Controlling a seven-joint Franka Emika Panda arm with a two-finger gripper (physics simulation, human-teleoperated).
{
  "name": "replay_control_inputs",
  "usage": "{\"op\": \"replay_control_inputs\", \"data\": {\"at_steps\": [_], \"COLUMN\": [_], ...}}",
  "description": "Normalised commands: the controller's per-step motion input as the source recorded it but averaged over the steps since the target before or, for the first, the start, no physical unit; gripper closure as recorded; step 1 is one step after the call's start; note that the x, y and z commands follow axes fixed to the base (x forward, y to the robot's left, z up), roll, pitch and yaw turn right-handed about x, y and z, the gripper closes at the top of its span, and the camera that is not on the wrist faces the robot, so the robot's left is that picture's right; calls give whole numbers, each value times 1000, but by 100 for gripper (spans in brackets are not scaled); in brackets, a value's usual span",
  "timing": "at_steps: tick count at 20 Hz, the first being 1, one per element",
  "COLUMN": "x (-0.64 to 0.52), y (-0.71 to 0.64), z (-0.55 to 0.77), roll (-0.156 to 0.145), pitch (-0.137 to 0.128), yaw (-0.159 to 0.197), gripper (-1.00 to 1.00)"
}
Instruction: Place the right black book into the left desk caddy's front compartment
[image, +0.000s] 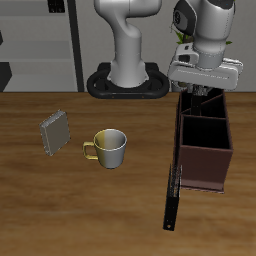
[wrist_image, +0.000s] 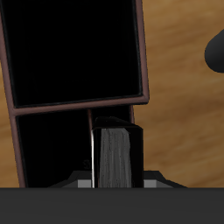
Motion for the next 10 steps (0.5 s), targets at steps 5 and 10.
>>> {"op": "replay_control_inputs", "data": {"at_steps": [5,10], "x": [10,-24], "y": [42,-22], "z": [-259,-186], "roll": [19,-4], "pitch": [27,6], "yaw": [7,6], "gripper": [100,100]}}
